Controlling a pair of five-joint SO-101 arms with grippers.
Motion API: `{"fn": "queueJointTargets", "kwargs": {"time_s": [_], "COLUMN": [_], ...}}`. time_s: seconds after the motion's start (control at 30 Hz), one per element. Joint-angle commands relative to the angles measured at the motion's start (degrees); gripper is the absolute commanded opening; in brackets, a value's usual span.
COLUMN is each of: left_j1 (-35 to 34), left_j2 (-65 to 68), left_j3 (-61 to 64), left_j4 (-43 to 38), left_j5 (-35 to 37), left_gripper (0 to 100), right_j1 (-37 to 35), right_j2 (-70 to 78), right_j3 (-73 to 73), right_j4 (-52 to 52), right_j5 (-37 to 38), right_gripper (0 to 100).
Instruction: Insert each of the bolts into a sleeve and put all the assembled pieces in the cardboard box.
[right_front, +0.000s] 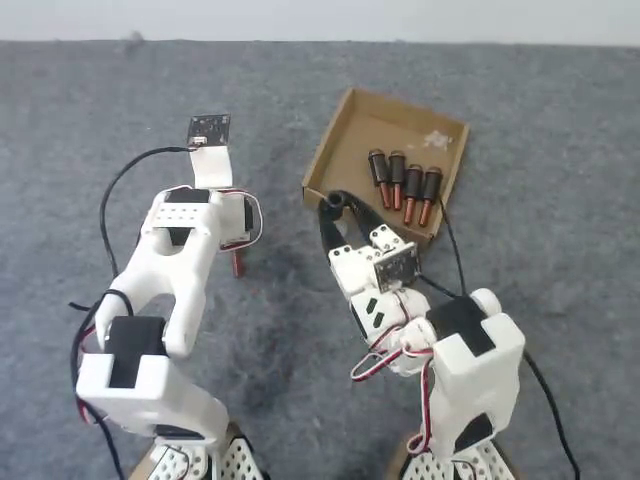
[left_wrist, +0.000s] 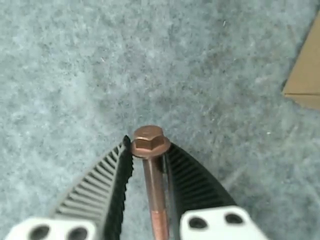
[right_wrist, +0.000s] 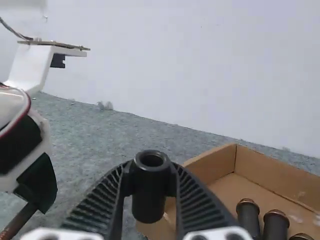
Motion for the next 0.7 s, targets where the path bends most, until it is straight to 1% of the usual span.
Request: {"fn": "queueJointTargets", "kwargs": {"time_s": [0.0,0.2,0.3,0.57,0.67], "left_j1": [0.09,0.09,0.09,2.2,3.52], "left_j2": [-0.62,-0.44,-0.44,-0.35,-0.79], "left_j3": [-3.03,-3.21,-3.21,-3.21,-2.95], "left_j4": [-1.14,-1.14,-1.14,-1.23,-3.96], "left_j5": [0.35,0.35,0.35,0.26,0.26], "left_gripper": [2,2,2,2,2], "right_j1": [-1.98,-4.35,-4.26,-3.12,-3.03], "right_j2": [-1.89,-7.08,-10.15,-11.21,-11.21], "right_j3": [4.57,16.88,21.54,22.07,22.07], "right_j4": [-4.09,-6.55,-6.55,-4.7,-4.7], "right_j5": [0.0,-0.09,-0.26,-0.26,-0.26], "right_gripper": [0.6,0.6,0.6,0.6,0.6]}}
